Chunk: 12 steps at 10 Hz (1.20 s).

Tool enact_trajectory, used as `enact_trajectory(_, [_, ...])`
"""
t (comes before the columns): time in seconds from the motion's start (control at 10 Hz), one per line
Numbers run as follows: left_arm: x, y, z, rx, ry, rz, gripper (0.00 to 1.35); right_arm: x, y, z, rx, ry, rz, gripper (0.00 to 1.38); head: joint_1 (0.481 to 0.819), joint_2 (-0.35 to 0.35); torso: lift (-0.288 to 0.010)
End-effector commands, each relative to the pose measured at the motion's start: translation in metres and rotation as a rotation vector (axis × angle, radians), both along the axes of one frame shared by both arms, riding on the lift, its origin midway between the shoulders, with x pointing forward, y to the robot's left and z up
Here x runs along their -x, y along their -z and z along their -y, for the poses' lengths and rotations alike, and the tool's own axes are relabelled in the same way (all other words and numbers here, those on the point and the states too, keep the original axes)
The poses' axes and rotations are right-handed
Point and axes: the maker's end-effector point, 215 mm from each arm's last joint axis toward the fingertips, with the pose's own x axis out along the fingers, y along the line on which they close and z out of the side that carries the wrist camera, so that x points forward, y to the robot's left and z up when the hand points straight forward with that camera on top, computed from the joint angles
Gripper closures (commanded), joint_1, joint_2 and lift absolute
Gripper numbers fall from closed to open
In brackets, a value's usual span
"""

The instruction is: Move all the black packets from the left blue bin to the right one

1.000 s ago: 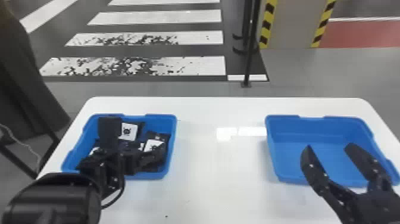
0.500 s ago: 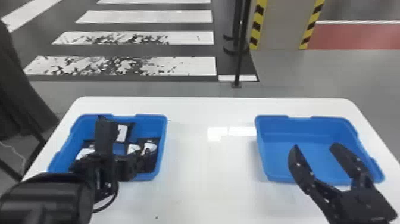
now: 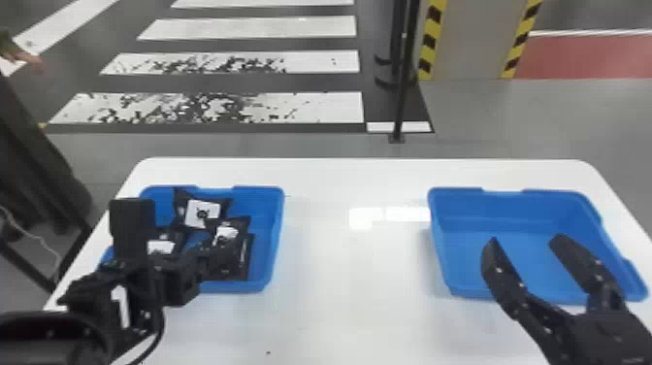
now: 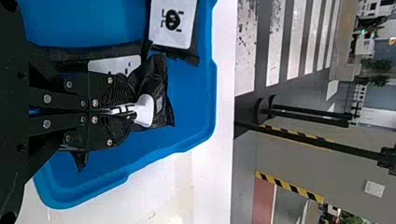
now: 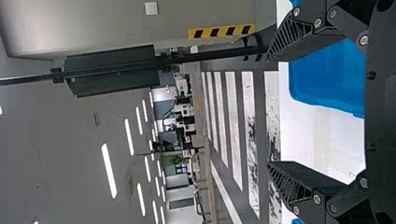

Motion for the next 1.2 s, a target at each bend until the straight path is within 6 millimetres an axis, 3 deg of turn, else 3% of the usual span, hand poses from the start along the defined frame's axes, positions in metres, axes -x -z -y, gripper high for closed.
enact_trajectory(0.0, [0.013, -0.029, 0.000, 0.005, 0.006, 0.049, 1.20, -0.004, 0.003, -0.008, -0.012, -0.039, -0.015, 0.25, 0.695, 0.085, -0.140])
enact_trajectory(0.2, [0.021, -0.054, 0.043, 0.084, 0.100, 0.114, 1.20, -0.017, 0.006, -0.030, -0.008, -0.155, -0.028, 0.26, 0.695, 0.100, -0.140])
enact_trajectory(0.3, [0.031, -0.063, 0.072, 0.132, 0.154, 0.126, 1.20, -0.023, -0.002, -0.039, -0.023, -0.199, -0.005, 0.27, 0.695, 0.090, -0.140])
enact_trajectory(0.7, [0.053, -0.082, 0.167, 0.251, 0.352, 0.141, 1.20, -0.030, -0.006, -0.107, -0.172, -0.388, -0.052, 0.27, 0.695, 0.025, -0.140])
enact_trajectory(0.9, [0.064, -0.086, 0.201, 0.286, 0.426, 0.129, 1.20, -0.032, -0.003, -0.134, -0.219, -0.456, -0.075, 0.27, 0.695, 0.007, -0.140])
enact_trajectory(1.1, [0.071, -0.090, 0.222, 0.311, 0.475, 0.127, 1.20, -0.035, 0.000, -0.142, -0.249, -0.477, -0.087, 0.27, 0.695, -0.003, -0.140])
